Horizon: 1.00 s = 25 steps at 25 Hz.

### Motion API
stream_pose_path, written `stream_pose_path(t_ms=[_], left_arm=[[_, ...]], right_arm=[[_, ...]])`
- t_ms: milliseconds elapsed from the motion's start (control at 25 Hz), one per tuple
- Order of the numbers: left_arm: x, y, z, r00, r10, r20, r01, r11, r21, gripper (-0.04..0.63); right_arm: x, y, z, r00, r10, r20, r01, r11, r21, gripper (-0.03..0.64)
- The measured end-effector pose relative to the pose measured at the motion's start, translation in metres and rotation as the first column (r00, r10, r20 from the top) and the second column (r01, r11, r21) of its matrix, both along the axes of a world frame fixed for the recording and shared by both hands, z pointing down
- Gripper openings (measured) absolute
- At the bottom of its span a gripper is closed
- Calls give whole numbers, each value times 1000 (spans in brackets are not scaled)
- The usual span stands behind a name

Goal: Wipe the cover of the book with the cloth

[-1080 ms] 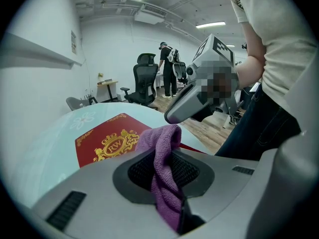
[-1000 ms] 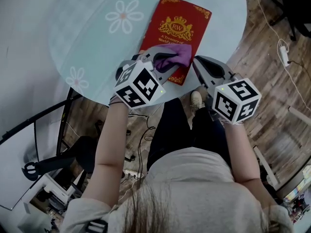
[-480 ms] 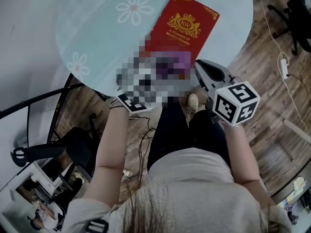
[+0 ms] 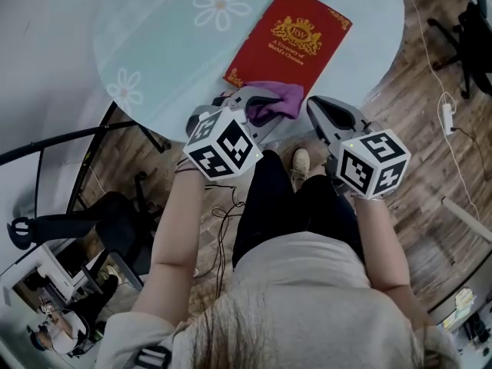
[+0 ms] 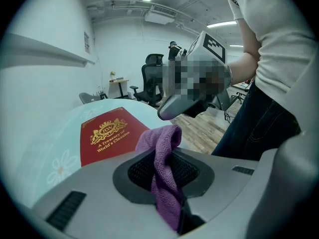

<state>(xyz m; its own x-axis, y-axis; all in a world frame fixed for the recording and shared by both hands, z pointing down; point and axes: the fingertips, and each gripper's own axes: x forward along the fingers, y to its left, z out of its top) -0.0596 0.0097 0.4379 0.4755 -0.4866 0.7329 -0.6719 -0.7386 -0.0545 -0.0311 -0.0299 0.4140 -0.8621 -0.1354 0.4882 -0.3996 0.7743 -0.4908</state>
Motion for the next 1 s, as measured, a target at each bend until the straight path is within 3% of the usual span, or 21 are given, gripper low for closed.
stream_pose_path(t_ms=[520,1000], left_arm=[[1,13,-2,998,-53,-29,53,998,-18,81],[-10,6,-45,960,-201,-194,209,977,25,81]], right_arm=[[-2,-7,-13,1000,-16,20,16,999,35,23],[-9,-24,-45,998,-13,65,8,997,81,23]])
